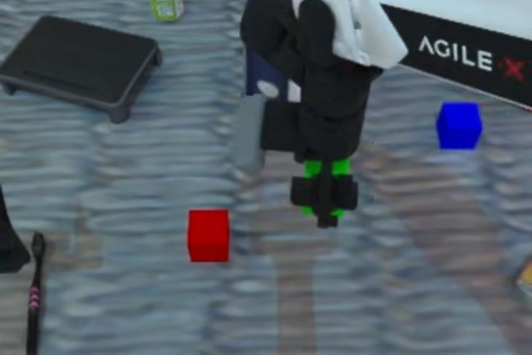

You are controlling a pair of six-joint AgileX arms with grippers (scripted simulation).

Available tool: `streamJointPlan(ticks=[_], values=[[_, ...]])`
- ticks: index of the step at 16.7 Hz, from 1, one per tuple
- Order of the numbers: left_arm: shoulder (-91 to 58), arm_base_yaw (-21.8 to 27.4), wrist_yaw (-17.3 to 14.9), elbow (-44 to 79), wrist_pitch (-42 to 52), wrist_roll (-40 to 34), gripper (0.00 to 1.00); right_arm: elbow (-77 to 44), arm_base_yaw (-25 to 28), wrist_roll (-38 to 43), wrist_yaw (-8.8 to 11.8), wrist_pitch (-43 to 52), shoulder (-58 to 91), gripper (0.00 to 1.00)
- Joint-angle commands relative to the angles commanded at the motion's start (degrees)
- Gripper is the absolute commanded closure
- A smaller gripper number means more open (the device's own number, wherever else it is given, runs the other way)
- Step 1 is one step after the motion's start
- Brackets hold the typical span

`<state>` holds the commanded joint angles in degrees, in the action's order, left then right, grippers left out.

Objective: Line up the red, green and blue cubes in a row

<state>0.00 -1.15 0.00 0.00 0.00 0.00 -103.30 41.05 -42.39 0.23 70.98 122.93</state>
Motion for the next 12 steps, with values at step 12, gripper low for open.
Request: streamJointPlan(ticks=[12], values=[[0.0, 0.0, 0.0, 0.0, 0.0, 0.0, 0.0, 0.6, 4.8, -0.3, 0.0, -5.0, 3.3, 1.0]])
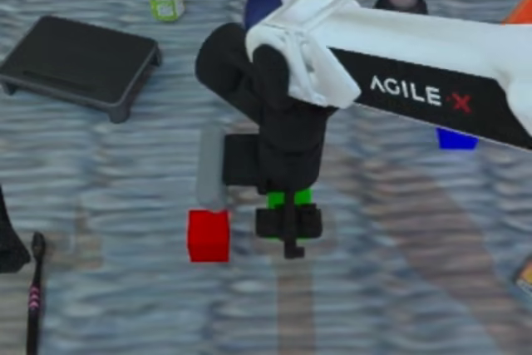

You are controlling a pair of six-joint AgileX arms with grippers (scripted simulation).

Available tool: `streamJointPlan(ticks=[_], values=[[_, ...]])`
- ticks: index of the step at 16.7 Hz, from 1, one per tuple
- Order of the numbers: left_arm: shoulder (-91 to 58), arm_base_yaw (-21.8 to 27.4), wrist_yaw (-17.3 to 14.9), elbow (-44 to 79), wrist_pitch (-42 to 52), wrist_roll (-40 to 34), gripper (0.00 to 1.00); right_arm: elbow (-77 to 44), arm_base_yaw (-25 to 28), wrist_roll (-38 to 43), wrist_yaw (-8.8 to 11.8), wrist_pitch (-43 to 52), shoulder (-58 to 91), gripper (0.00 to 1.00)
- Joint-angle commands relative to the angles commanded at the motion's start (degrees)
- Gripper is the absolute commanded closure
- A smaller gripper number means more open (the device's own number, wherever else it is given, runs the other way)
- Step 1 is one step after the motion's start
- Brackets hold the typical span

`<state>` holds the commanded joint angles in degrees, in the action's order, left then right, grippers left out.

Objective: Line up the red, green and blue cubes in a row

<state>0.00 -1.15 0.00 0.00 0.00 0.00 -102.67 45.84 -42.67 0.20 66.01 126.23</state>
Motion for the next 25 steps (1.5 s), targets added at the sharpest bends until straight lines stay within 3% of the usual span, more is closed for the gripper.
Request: streamJointPlan(ticks=[3, 8, 21, 25], values=[[0.0, 0.0, 0.0, 0.0, 0.0, 0.0, 0.0, 4.8, 0.2, -0.1, 0.0, -6.2, 1.3, 1.0], [0.0, 0.0, 0.0, 0.0, 0.0, 0.0, 0.0, 5.9, 0.3, -0.2, -0.1, -7.4, 1.8, 1.0], [0.0, 0.0, 0.0, 0.0, 0.0, 0.0, 0.0, 5.9, 0.3, -0.2, -0.1, -7.4, 1.8, 0.02], [0.0, 0.0, 0.0, 0.0, 0.0, 0.0, 0.0, 5.9, 0.3, -0.2, -0.1, -7.4, 1.8, 0.0]])
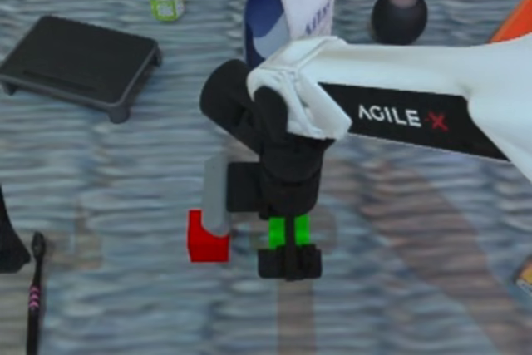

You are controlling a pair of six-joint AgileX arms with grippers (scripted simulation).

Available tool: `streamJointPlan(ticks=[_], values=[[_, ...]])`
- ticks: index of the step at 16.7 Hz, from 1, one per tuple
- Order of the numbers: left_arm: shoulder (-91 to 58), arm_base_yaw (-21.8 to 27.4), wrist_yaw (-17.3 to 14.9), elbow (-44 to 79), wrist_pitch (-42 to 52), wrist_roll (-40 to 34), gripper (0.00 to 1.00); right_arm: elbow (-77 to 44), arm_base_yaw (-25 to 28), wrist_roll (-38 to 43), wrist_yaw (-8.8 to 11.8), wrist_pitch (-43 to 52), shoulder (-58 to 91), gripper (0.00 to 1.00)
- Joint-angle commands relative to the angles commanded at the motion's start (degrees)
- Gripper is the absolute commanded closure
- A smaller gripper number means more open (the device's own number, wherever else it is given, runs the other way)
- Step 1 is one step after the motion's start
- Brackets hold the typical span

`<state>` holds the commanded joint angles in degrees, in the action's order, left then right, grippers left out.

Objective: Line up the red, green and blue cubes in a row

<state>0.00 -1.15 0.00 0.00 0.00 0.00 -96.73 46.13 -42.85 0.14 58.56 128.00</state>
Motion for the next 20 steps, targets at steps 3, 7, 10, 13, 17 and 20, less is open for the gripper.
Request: streamJointPlan(ticks=[3, 7, 10, 13, 17, 20], values=[[0.0, 0.0, 0.0, 0.0, 0.0, 0.0, 0.0, 0.0, 0.0, 0.0, 0.0, 0.0, 0.0, 0.0], [0.0, 0.0, 0.0, 0.0, 0.0, 0.0, 0.0, -1.0, 0.0, -0.1, 0.0, 1.0, -0.2, 0.0], [0.0, 0.0, 0.0, 0.0, 0.0, 0.0, 0.0, -5.3, 0.1, -0.1, 0.0, 6.9, -1.3, 0.0], [0.0, 0.0, 0.0, 0.0, 0.0, 0.0, 0.0, -10.0, 0.3, -0.2, 0.0, 13.0, -2.7, 0.0], [0.0, 0.0, 0.0, 0.0, 0.0, 0.0, 0.0, -11.1, 0.3, -0.2, 0.0, 14.2, -3.1, 0.0], [0.0, 0.0, 0.0, 0.0, 0.0, 0.0, 0.0, -11.3, -0.5, 0.5, 0.0, 14.2, -2.7, 0.0]])
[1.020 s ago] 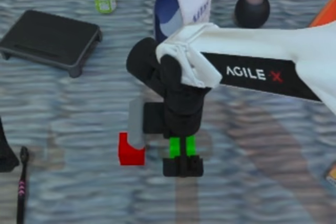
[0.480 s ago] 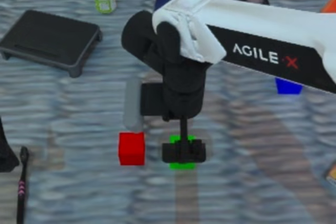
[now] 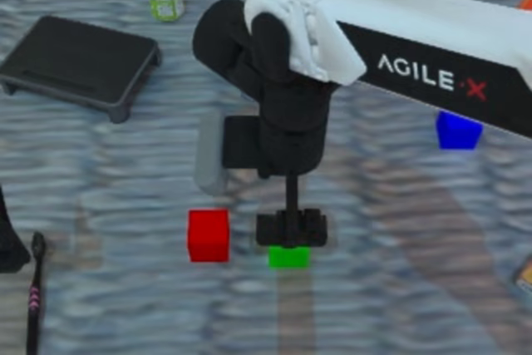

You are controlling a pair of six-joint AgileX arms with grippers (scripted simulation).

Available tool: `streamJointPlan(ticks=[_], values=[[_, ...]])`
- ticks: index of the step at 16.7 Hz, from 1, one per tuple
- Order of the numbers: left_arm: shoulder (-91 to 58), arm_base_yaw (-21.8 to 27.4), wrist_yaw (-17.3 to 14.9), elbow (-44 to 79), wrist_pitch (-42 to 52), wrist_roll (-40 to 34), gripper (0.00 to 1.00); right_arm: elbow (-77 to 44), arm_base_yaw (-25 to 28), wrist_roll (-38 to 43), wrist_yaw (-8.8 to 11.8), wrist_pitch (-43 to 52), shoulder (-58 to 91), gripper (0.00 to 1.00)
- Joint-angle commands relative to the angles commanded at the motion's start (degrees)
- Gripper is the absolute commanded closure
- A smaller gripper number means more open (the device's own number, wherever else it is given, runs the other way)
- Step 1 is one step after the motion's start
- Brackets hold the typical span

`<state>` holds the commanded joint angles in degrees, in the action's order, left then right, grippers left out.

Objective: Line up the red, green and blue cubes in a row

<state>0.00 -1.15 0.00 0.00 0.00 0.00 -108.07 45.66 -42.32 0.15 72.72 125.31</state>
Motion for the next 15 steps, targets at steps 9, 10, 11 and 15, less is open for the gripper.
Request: streamJointPlan(ticks=[9, 10, 11, 15], values=[[0.0, 0.0, 0.0, 0.0, 0.0, 0.0, 0.0, -8.5, -18.7, 30.7, -0.2, 3.2, 6.9, 0.0], [0.0, 0.0, 0.0, 0.0, 0.0, 0.0, 0.0, -9.5, -21.5, 35.5, -0.2, 3.6, 7.8, 0.0], [0.0, 0.0, 0.0, 0.0, 0.0, 0.0, 0.0, -10.5, -24.2, 40.0, -0.2, 3.9, 8.5, 0.0], [0.0, 0.0, 0.0, 0.0, 0.0, 0.0, 0.0, -13.7, -32.8, 52.1, -0.4, 4.4, 10.2, 0.0]])
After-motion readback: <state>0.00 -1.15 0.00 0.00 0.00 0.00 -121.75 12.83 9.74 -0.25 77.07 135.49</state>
